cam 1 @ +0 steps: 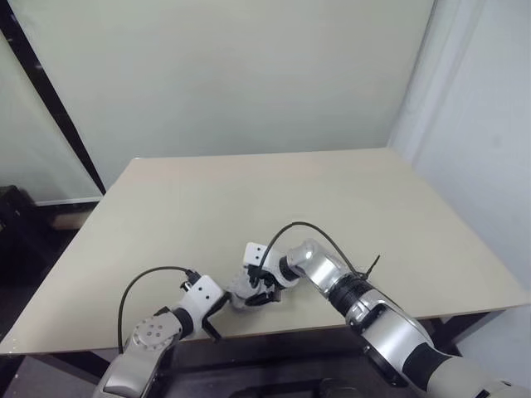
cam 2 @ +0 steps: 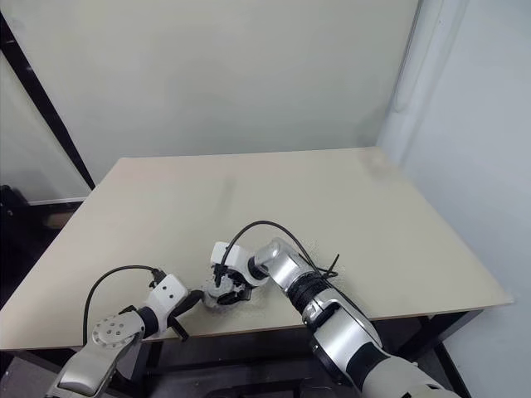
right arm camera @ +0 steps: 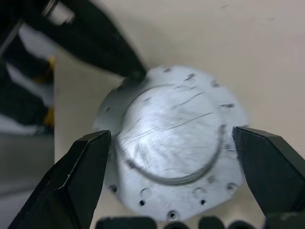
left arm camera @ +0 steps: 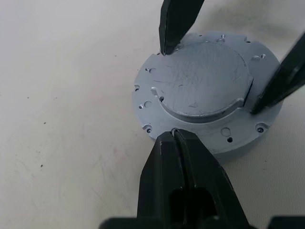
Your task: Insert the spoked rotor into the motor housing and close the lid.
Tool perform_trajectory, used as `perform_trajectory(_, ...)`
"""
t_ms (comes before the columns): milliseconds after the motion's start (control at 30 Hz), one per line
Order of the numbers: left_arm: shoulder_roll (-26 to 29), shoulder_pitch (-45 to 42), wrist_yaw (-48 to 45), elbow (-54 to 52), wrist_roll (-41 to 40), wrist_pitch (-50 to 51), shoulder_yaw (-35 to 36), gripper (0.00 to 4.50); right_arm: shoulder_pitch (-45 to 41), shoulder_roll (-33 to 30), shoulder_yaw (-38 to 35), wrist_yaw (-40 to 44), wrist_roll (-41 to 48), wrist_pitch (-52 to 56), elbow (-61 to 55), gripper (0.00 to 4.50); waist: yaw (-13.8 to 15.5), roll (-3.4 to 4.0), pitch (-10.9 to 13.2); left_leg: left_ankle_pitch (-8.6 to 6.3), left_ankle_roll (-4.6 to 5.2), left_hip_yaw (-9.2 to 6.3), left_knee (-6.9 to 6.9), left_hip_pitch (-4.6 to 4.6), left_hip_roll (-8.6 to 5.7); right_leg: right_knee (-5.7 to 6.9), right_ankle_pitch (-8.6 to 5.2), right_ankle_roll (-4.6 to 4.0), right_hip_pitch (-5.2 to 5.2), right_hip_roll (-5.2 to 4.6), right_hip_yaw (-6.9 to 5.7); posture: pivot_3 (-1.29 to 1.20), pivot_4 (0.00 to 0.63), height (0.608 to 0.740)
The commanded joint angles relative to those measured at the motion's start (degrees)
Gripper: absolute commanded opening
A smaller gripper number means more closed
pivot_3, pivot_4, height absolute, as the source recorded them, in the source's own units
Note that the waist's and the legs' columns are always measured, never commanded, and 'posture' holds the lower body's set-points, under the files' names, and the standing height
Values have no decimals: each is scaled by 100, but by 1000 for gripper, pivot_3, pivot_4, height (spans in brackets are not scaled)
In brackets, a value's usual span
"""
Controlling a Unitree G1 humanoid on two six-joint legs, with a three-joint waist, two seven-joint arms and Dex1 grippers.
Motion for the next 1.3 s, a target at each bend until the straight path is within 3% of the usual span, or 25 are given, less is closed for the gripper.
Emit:
perform_trajectory(33,37,-21,22,133,135,113,-70,0,-186,46,-359,155,386,186,-156,4481,0,0,0,0,0,0,0,0,0,0,0,0,0,0,0,0,0,740)
perform_trajectory(267,33,-95,38,216,153,109,-95,0,-394,-260,-895,530,936,1151,-240,4481,1,0,0,0,0,1,0,-2,0,-1,0,0,0,1,1,0,0,740)
perform_trajectory(700,8,-169,7,322,148,7,-130,0,-652,-483,-2158,-285,1760,3589,938,4481,1,5,3,0,0,2,-5,-6,-3,0,0,-1,-2,3,7,0,0,740)
perform_trajectory(967,59,-110,-29,227,105,13,-55,0,-623,-152,-3181,-892,2499,4091,1359,4481,0,6,4,0,1,-4,-5,-7,-2,0,0,1,-2,6,6,0,0,740)
perform_trajectory(1300,90,-43,-33,144,83,45,10,0,-506,189,-3995,-1587,2963,3921,1769,4481,-9,5,4,0,1,-3,-9,-20,-1,-3,2,3,-15,7,6,0,0,740)
